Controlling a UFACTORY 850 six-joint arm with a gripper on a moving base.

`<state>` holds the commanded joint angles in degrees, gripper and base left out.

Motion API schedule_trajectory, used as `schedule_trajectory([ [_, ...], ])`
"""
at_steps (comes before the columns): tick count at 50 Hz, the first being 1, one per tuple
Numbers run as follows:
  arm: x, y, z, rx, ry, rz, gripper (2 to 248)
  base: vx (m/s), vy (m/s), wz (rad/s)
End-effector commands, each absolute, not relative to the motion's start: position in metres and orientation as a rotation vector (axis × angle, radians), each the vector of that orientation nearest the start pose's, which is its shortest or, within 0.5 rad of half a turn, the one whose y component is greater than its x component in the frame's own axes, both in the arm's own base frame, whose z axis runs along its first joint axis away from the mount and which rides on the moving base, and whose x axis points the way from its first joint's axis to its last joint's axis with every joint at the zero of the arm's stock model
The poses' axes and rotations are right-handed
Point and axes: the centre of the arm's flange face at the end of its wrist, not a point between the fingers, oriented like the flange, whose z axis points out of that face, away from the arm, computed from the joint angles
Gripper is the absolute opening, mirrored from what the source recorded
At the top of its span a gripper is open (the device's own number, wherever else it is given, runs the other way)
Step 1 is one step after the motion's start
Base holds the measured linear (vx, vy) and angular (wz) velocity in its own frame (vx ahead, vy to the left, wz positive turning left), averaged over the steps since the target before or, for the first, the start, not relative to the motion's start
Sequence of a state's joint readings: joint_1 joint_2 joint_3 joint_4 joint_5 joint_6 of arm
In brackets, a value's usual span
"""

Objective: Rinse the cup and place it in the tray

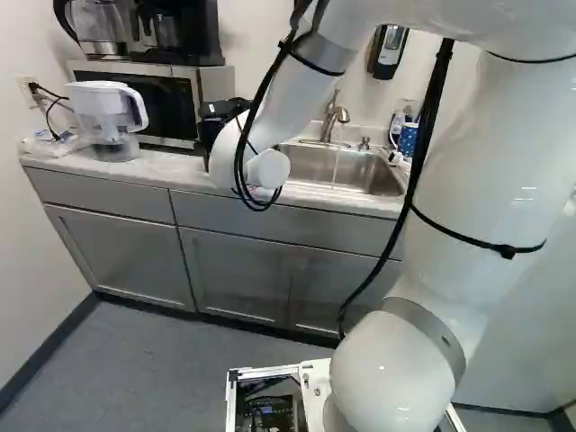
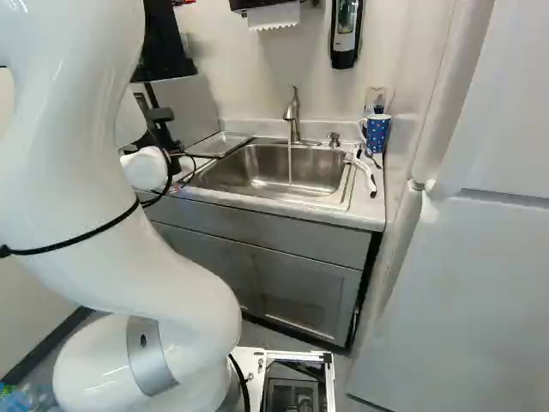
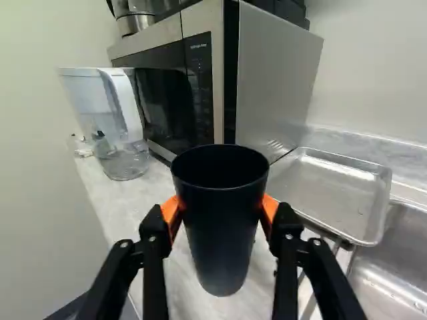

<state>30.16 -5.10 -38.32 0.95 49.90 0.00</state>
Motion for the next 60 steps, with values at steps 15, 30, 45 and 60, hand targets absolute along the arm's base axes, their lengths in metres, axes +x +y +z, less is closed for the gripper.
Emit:
schedule_trajectory([
  [15,0.418,0.240,0.472,-2.049,-0.525,-1.830,122,0.000,0.000,0.000],
  [30,0.416,0.220,0.488,-2.038,-0.484,-1.879,122,0.000,0.000,0.000],
  [45,0.425,0.199,0.502,-2.042,-0.433,-1.928,122,0.000,0.000,0.000],
  [60,0.441,0.180,0.514,-2.085,-0.387,-1.945,122,0.000,0.000,0.000],
])
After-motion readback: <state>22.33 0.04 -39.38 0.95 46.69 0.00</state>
